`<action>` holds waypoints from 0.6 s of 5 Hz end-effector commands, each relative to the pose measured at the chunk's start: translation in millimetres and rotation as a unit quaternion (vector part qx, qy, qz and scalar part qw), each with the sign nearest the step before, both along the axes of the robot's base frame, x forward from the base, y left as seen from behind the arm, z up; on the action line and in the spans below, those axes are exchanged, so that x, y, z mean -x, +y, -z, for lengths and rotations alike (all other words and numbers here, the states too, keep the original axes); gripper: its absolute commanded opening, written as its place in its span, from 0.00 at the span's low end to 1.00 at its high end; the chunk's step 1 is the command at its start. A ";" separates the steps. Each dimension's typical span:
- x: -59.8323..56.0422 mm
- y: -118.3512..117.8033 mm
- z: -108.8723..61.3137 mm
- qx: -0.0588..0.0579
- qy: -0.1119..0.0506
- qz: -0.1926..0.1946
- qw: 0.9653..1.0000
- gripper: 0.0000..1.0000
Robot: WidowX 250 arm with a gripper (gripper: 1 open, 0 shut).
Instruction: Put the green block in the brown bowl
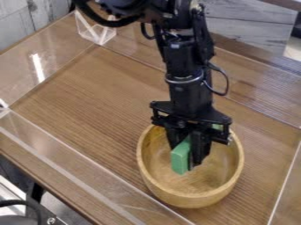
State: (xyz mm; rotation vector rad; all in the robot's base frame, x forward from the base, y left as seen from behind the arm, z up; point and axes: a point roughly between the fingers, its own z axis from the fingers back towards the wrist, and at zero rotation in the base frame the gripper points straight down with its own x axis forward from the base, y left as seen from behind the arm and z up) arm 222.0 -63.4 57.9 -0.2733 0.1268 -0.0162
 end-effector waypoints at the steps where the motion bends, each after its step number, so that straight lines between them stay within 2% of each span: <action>1: -13.3 1.3 -10.5 0.006 -0.027 -0.001 1.000 0.00; 3: -13.4 1.8 -10.6 0.010 -0.025 -0.001 1.000 0.00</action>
